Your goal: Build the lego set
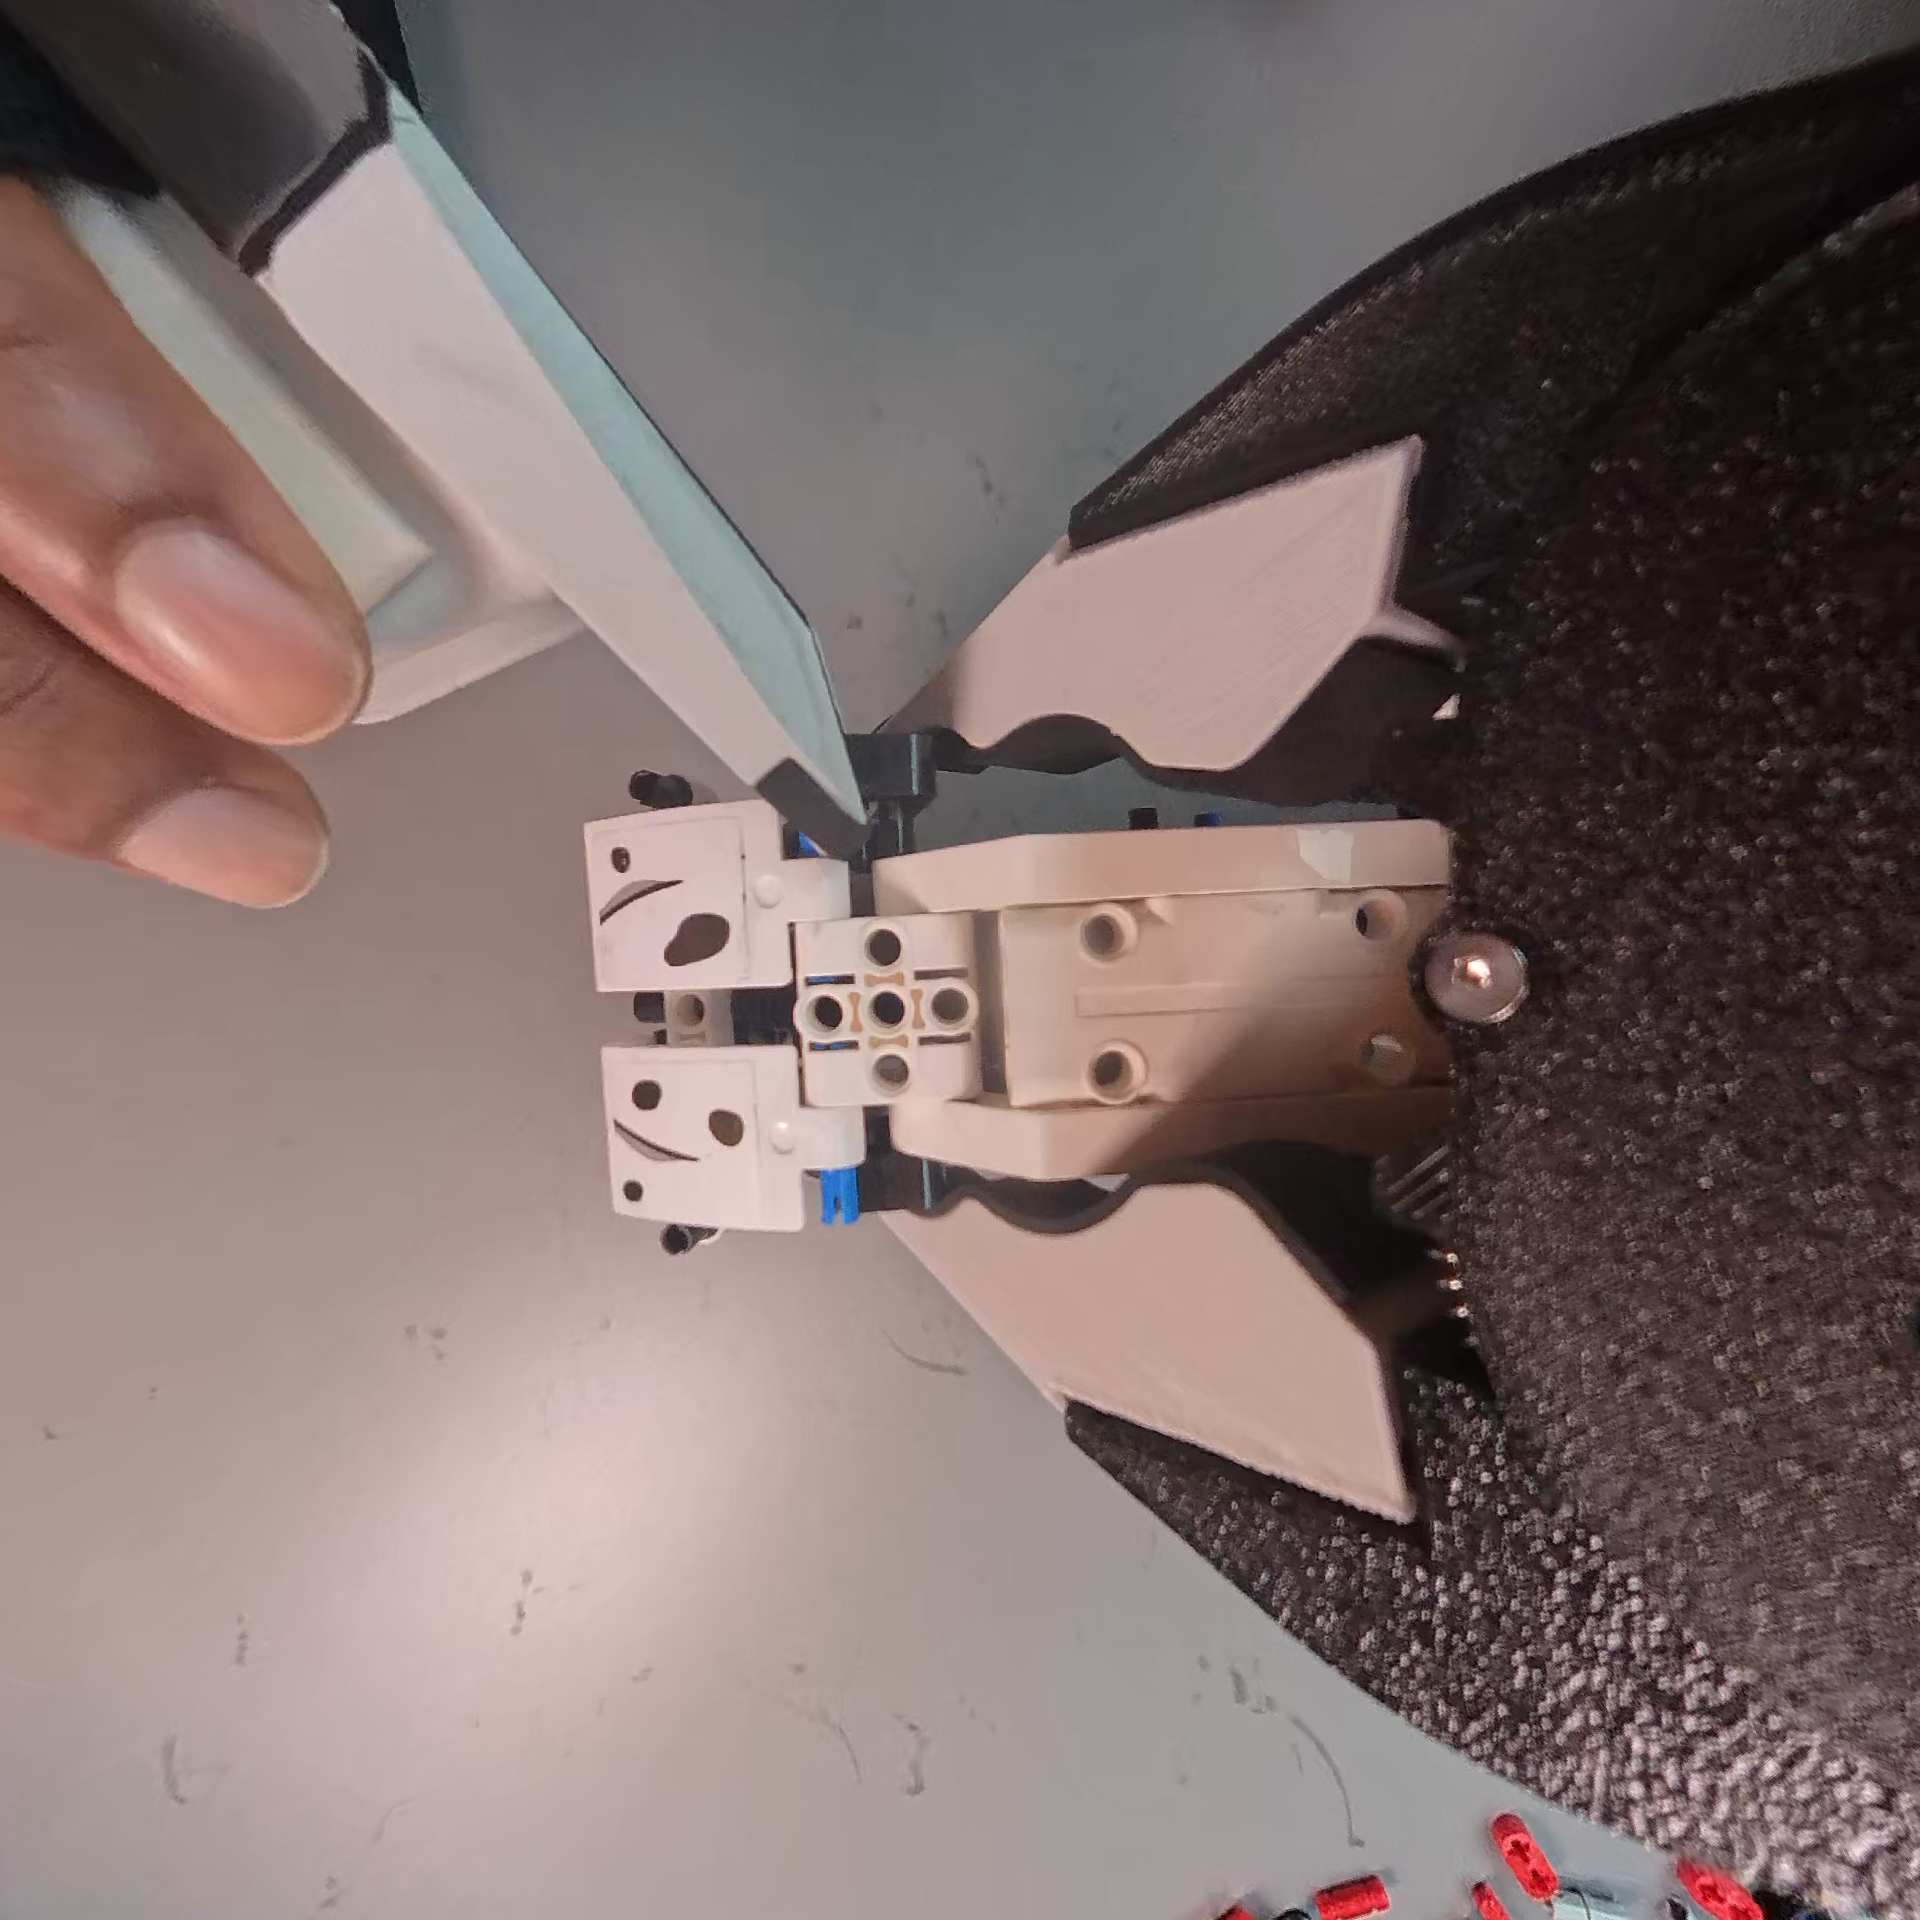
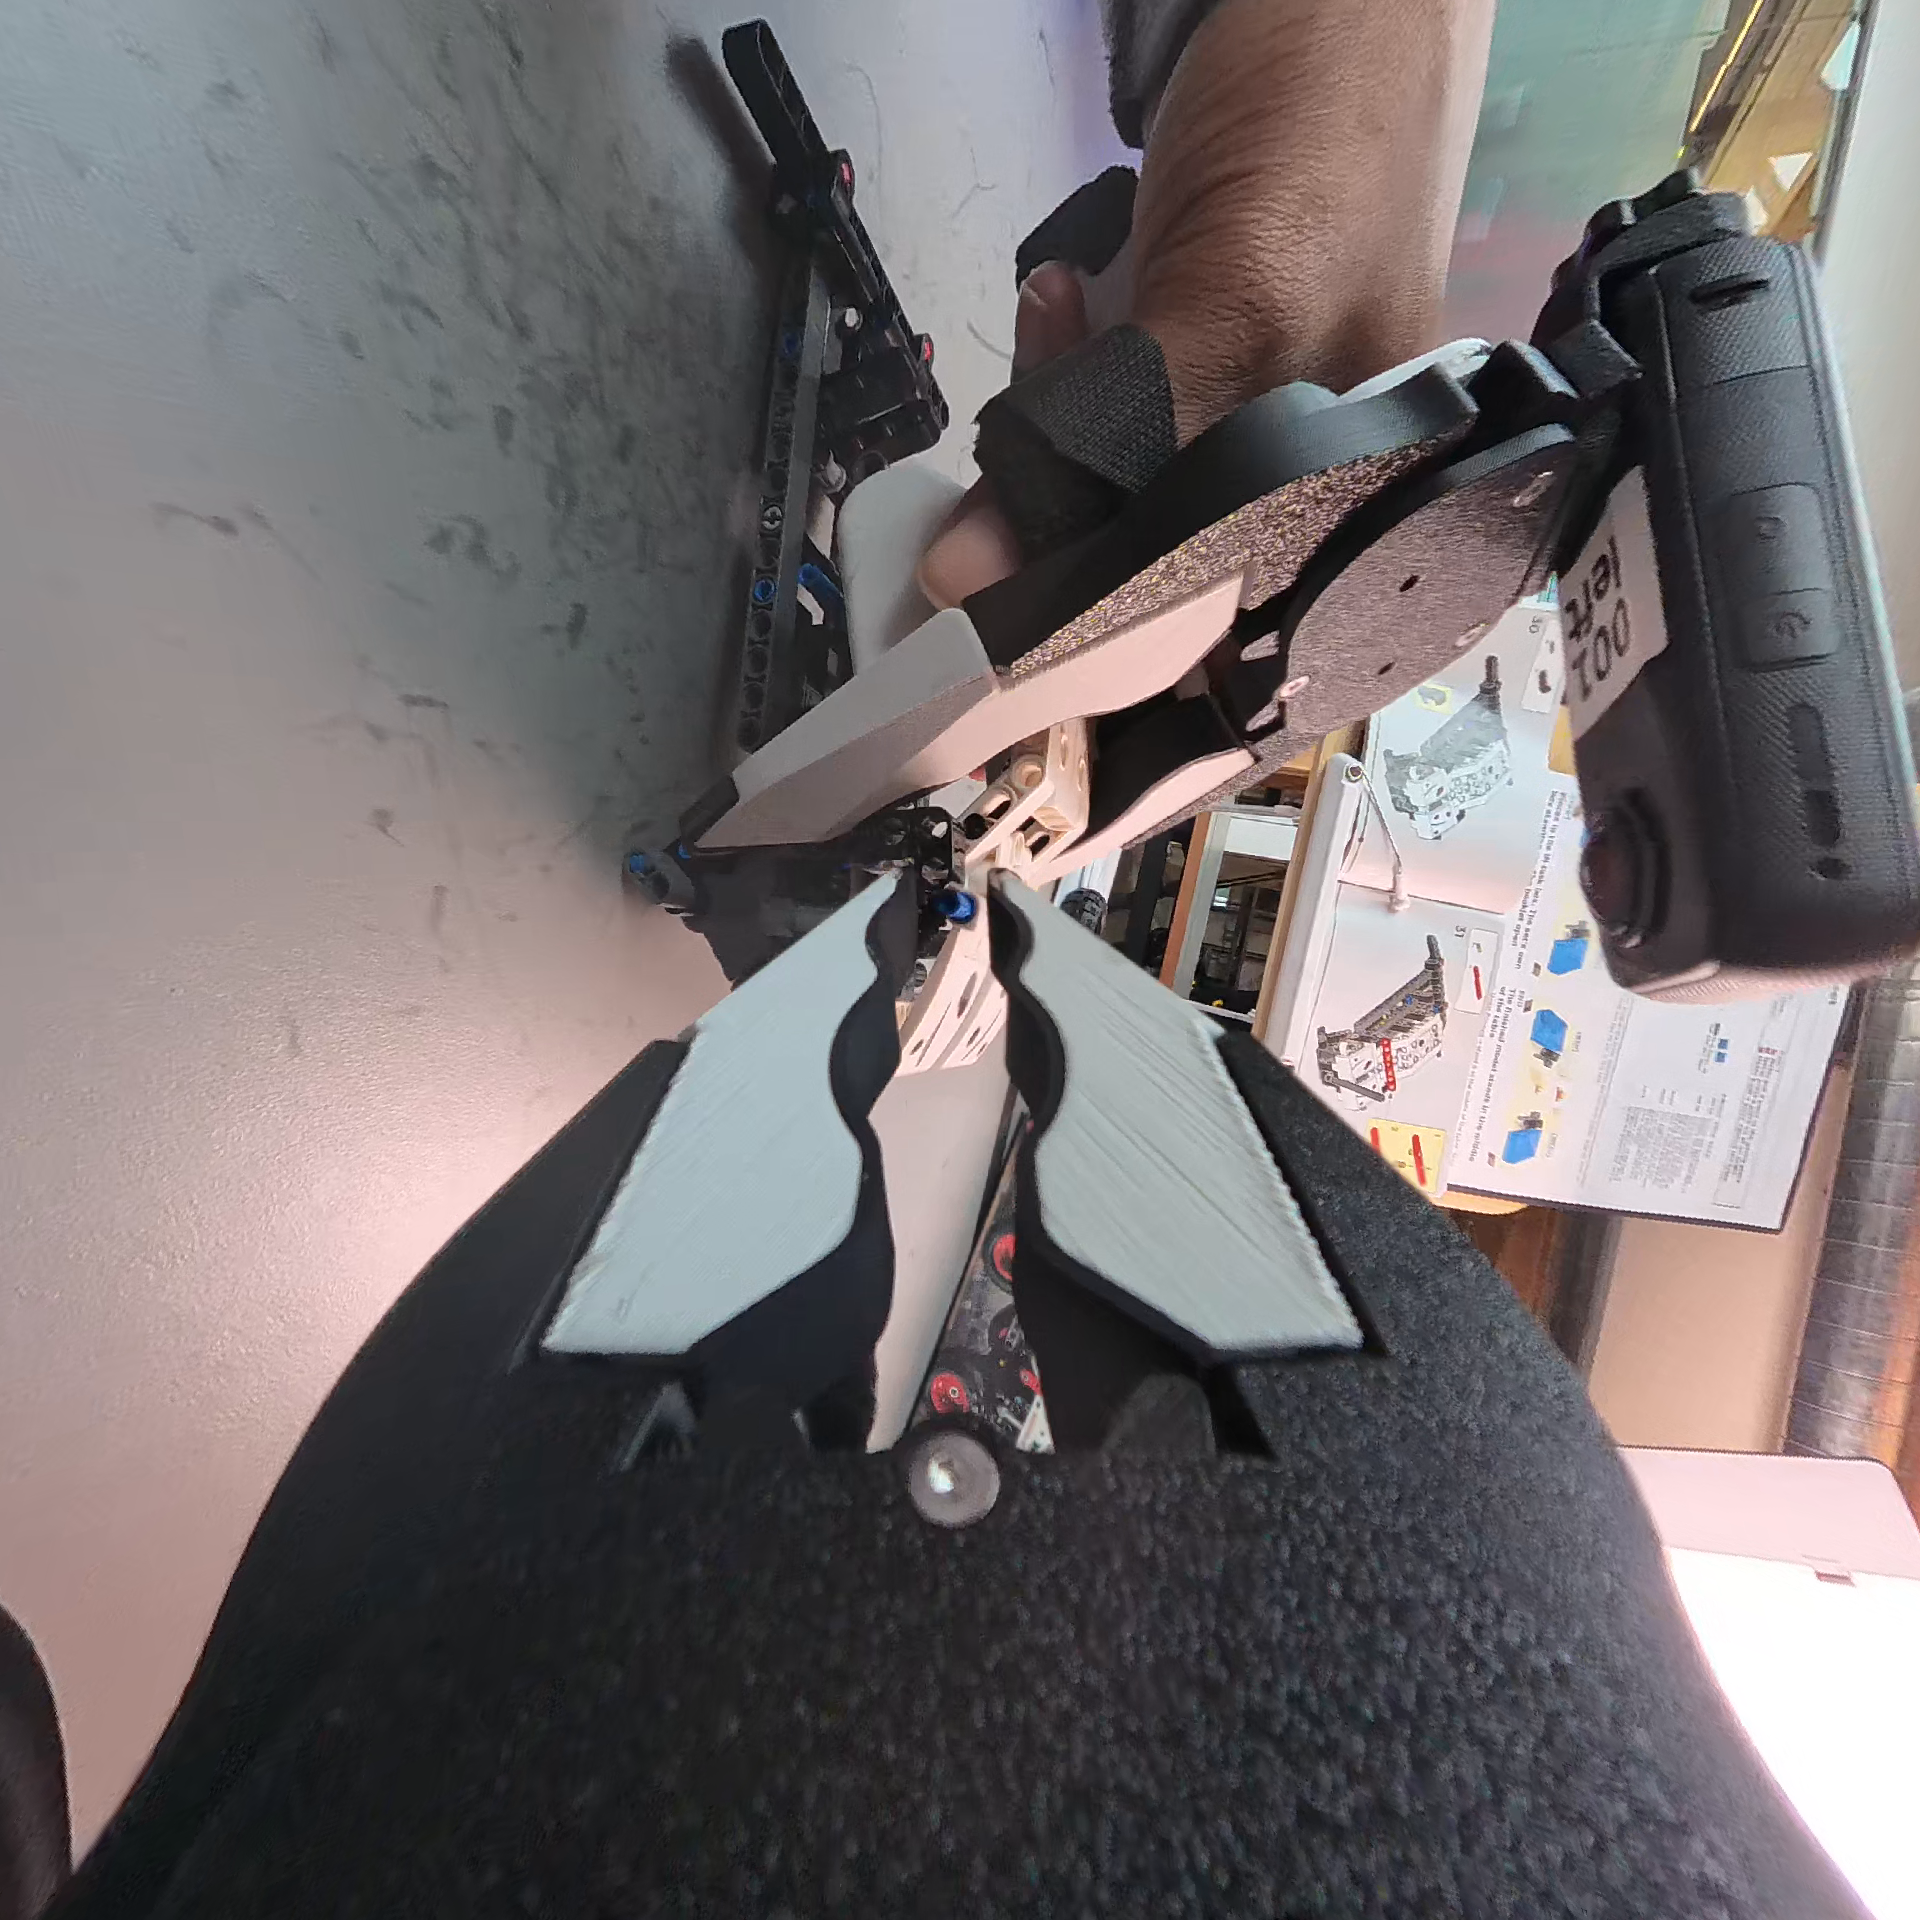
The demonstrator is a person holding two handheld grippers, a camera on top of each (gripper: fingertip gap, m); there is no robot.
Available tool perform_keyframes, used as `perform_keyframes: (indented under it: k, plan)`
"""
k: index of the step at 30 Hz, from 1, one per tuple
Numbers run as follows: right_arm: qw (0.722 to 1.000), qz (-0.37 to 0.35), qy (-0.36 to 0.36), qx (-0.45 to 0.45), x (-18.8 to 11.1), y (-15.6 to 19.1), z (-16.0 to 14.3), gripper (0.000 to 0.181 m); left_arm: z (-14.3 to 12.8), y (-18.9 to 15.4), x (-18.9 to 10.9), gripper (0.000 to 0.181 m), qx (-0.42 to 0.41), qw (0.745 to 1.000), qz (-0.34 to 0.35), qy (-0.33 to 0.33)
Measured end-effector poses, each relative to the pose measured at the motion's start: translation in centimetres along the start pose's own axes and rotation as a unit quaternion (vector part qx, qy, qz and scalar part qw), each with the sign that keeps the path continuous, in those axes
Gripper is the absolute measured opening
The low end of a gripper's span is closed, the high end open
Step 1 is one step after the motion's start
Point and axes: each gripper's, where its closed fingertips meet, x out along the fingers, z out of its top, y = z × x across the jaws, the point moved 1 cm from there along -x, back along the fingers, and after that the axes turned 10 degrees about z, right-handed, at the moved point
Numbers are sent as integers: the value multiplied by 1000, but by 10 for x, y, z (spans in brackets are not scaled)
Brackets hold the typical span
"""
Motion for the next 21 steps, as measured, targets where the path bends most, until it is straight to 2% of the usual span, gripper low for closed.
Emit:
perform_keyframes:
  k: [8, 14, 21]
  plan:
    - [1000, -6, -5, 8, 0, 2, -1, 10, 0, 0, 0, 77, 0, 1000, -3, 1]
    - [1000, -1, -18, 4, -3, 4, 1, 14, 0, 0, 0, 77, 0, 1000, -3, 1]
    - [1000, 2, -23, 11, -2, 1, 3, 8, 0, 0, 0, 77, -4, 1000, -5, 1]
